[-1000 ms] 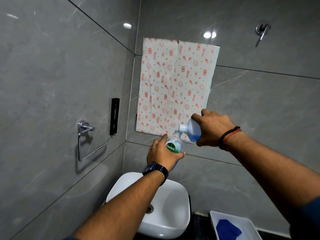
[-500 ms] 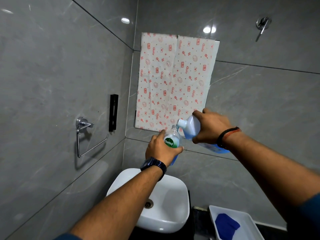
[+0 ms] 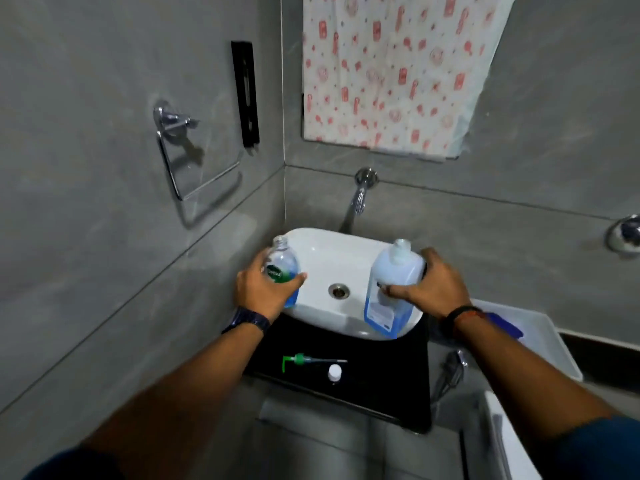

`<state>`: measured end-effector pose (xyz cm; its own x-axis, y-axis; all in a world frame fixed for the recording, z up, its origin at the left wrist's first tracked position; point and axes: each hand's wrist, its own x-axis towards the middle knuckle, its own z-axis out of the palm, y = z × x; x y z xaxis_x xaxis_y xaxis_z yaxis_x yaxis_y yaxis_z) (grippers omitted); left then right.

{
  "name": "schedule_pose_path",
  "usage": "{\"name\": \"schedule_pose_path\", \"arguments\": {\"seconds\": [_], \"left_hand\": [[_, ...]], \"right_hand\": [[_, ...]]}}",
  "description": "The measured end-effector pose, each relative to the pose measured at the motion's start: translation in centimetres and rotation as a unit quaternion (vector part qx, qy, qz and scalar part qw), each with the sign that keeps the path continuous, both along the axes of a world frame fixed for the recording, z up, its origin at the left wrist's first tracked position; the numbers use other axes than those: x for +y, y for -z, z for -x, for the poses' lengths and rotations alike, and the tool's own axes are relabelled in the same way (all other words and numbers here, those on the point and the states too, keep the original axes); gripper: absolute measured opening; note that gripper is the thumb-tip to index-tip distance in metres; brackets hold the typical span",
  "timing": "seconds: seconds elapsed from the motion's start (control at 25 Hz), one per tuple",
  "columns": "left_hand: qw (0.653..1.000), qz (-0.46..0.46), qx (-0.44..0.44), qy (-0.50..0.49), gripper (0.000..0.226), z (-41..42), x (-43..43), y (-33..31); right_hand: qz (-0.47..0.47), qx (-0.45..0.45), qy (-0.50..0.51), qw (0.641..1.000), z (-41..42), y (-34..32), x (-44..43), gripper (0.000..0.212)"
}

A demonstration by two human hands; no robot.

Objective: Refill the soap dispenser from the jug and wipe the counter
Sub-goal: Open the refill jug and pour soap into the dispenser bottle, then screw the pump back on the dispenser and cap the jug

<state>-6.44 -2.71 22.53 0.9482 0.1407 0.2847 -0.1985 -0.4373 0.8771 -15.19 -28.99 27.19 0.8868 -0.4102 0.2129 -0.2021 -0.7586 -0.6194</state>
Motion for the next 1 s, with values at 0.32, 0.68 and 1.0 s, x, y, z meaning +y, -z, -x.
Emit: {"name": "schedule_pose_path", "arguments": {"seconds": [0.32,0.68,1.0], "left_hand": [[0.992,-0.034,0.117,-0.005,0.069,-2.8,5.4,16.3],[0.991,0.009,0.132,0.032,0.074,-6.2,5.6,23.3],[0.995,-0.014,0.095,0.025,0.077,-6.0,5.4,23.8]], "right_hand": [[-0.093,0.047,0.058,0.993,1.2,17.7,-0.1,0.064],[-0.162,-0.008,0.062,0.985,1.1,24.2,-0.2,0.091],[0.181,-0.204,-0.067,0.96,-0.5,23.8,8.3,0.048]]}}
